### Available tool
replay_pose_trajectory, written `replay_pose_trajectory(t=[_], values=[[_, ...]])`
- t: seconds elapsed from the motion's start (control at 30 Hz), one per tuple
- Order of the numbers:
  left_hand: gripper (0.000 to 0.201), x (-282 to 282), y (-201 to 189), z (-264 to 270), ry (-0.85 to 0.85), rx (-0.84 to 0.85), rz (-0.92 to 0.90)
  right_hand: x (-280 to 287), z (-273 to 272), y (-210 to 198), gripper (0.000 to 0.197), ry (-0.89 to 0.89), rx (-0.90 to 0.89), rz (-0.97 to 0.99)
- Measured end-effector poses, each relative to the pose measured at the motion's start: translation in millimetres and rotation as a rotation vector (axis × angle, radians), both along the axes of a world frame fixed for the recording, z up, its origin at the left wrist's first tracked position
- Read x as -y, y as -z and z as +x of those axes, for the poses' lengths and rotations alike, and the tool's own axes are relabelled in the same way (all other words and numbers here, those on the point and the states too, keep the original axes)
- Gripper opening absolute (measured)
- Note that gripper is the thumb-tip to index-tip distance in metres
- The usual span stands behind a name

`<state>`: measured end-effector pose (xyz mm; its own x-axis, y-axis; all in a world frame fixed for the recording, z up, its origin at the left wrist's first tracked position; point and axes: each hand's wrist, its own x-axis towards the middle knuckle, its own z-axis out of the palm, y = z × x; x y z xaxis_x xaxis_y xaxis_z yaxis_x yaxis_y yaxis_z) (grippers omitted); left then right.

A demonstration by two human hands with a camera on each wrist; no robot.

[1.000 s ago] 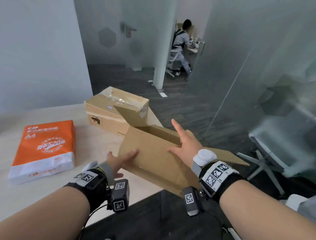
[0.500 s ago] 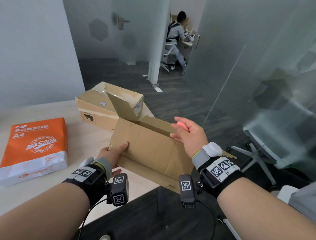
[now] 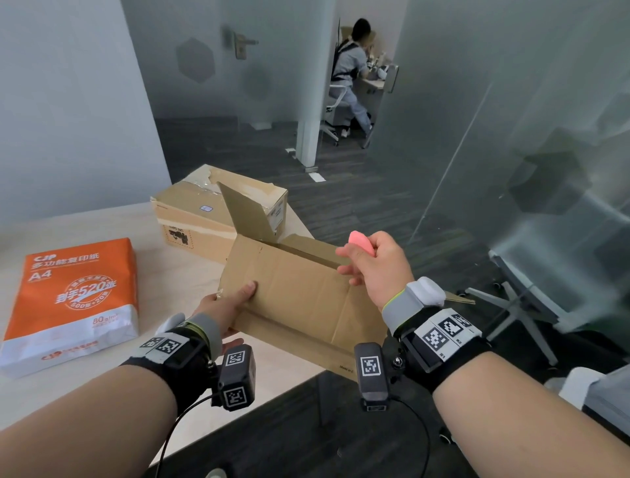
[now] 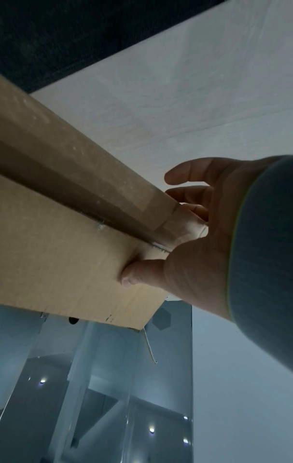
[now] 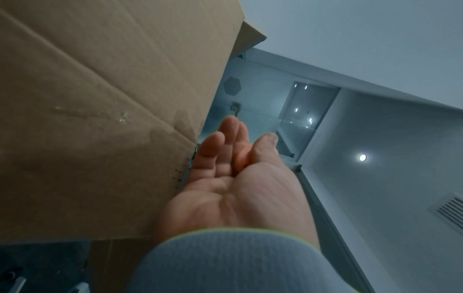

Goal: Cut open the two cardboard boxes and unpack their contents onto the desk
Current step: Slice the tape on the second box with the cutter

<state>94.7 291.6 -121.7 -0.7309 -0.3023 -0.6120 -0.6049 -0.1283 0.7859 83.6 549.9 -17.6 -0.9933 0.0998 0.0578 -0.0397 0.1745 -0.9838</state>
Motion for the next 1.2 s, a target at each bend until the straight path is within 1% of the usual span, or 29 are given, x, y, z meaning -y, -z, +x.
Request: replay_pose_trajectory(t=[0.07, 0.1, 0.13, 0.17, 0.2, 0.27, 0.3, 0.33, 0.37, 0.43, 0.53, 0.57, 0.63, 0.67, 0.7, 0.77, 0.8, 0.87, 0.93, 1.0, 1.03, 1.07, 1.13, 1.2], values=[[0.088, 0, 0, 0, -0.006, -0.002, 0.002, 1, 0, 4, 0.019, 0.006, 0.006, 0.04], [0.088, 0, -1, 0, -0.012, 0.0, 0.008, 2, 0, 4, 0.021, 0.008, -0.017, 0.123], [0.088, -1, -1, 1, -0.015, 0.003, 0.016, 2, 0, 5, 0.021, -0.011, -0.045, 0.249], [0.089, -2, -2, 2, -0.017, 0.008, 0.022, 2, 0, 5, 0.022, -0.066, -0.056, 0.387], [0.09, -3, -2, 3, -0.022, 0.015, 0.025, 3, -2, 7, 0.022, -0.164, -0.039, 0.522], [0.093, -6, -2, 4, -0.027, 0.018, 0.02, 7, -3, 10, 0.024, -0.387, 0.069, 0.75], [0.094, -7, -3, 5, -0.031, 0.009, 0.009, 9, -4, 12, 0.026, -0.455, 0.097, 0.845], [0.094, -8, -4, 6, -0.044, -0.006, -0.006, 11, -5, 15, 0.027, -0.473, 0.096, 0.927], [0.093, -10, -8, 6, -0.058, -0.03, -0.02, 11, -4, 14, 0.028, -0.448, 0.074, 0.972], [0.097, -13, -27, 3, -0.076, -0.107, -0.044, 10, -2, 13, 0.03, -0.333, 0.015, 0.941], [0.119, -16, -67, -6, -0.111, -0.272, -0.162, 6, 1, 11, 0.032, -0.187, -0.095, 0.701], [0.119, -18, -85, -7, -0.113, -0.337, -0.241, 6, 2, 7, 0.032, -0.171, -0.145, 0.601], [0.103, -22, -124, -6, -0.074, -0.476, -0.476, 10, 2, 4, 0.03, -0.162, -0.206, 0.431], [0.094, -25, -142, -5, -0.041, -0.562, -0.589, 13, 2, 4, 0.03, -0.163, -0.223, 0.372], [0.09, -27, -160, -3, -0.008, -0.66, -0.679, 17, 5, 2, 0.031, -0.167, -0.237, 0.326], [0.089, -34, -192, 2, 0.072, -0.844, -0.82, 23, 11, 2, 0.031, -0.194, -0.233, 0.271], [0.089, -38, -203, 4, 0.127, -0.905, -0.9, 25, 14, 2, 0.033, -0.231, -0.195, 0.273], [0.09, -50, -222, 8, 0.237, -0.975, -1.112, 28, 21, 2, 0.037, -0.325, -0.105, 0.275], [0.094, -66, -230, 10, 0.325, -1.014, -1.335, 27, 25, 6, 0.04, -0.435, -0.034, 0.264], [0.096, -79, -222, 9, 0.46, -1.003, -1.493, 26, 29, 19, 0.037, -0.551, 0.035, 0.311], [0.097, -87, -212, 6, 0.568, -0.976, -1.537, 23, 31, 27, 0.037, -0.608, 0.076, 0.357], [0.1, -94, -199, 2, 0.693, -0.93, -1.555, 19, 32, 39, 0.039, -0.656, 0.118, 0.447], [0.111, -103, -165, -7, 0.917, -0.801, -1.524, 10, 36, 59, 0.039, -0.74, 0.202, 0.655], [0.122, -102, -126, -17, 1.079, -0.599, -1.42, -3, 40, 75, 0.036, -0.795, 0.299, 0.829]])
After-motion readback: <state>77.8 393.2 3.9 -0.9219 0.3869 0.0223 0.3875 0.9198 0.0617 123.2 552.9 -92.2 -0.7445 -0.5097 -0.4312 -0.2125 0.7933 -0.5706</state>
